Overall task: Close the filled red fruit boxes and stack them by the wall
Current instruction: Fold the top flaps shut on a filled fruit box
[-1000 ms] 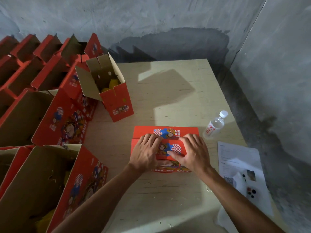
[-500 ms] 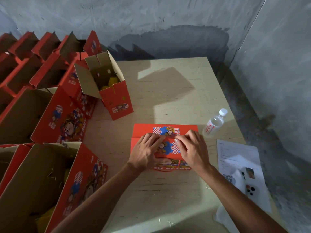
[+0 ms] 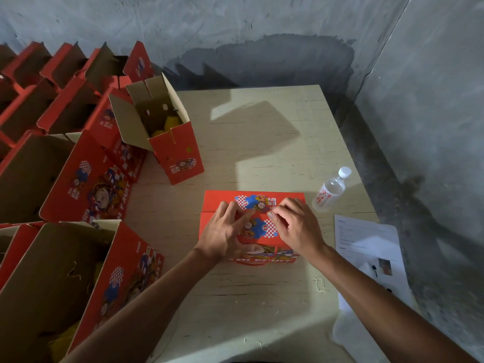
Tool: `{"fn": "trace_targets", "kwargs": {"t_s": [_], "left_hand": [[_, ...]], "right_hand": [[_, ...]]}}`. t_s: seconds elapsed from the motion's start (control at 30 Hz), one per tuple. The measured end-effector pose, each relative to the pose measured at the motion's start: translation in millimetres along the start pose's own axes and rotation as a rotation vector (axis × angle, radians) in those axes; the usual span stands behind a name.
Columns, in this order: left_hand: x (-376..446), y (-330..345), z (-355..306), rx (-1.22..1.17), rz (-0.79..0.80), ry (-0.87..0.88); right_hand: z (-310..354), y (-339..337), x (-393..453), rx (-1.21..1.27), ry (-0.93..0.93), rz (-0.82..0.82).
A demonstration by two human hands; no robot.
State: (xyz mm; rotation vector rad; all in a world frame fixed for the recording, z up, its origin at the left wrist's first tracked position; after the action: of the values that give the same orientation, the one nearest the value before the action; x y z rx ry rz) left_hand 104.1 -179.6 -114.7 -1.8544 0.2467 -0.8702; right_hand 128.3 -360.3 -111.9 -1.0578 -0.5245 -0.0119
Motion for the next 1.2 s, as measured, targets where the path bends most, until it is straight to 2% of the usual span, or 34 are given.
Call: {"fn": "trace_targets", "kwargs": {"t_s": [0.2, 0.33, 0.47, 0.57, 0.87, 1.0, 1.07, 1.2], "left_hand": [[11.6, -1.5, 1.9, 0.043, 0.057, 0.049], [7.0, -1.3, 11.0, 0.119, 0.117, -0.036], [-3.8, -10.0, 23.8, 0.159, 0.078, -0.112], [-2.0, -8.7, 25.2, 0.161, 0.108, -0.098], [-7.4, -18.7, 17.0, 0.106, -0.105, 0.044], [-3.5, -19.1, 13.2, 0.160, -0.085, 0.091], [-6.2, -17.5, 18.0, 0.128, -0.042, 0.015], [2.1, -17.3, 34.2, 0.040, 0.013, -0.287]], "right_hand": [[3.8, -2.3, 5.9, -0.023, -0.054, 0.048], [4.7, -2.1, 7.2, -0.057, -0.059, 0.056], [0.7, -1.3, 8.0, -0.052, -0.026, 0.065], [-4.9, 0.5, 9.1, -0.072, 0.032, 0.062], [-2.6, 12.4, 6.0, -0.177, -0.009, 0.095], [-0.2, 10.8, 9.9, -0.190, -0.007, 0.104], [1.6, 11.0, 9.0, -0.198, 0.004, 0.100], [-0.9, 7.4, 9.1, -0.188, 0.033, 0.075]]}}
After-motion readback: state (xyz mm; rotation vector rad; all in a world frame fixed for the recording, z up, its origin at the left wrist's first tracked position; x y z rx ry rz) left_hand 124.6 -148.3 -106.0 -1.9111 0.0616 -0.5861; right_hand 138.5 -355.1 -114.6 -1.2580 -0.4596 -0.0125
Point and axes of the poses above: each hand's wrist, its own x-axis towards the middle knuckle, its own y-axis out of the palm, z = x × y, the point moved 8 cm from there along x, towards the middle knuckle, and after that the axes turned 7 degrees about y, right-handed, at the moved point
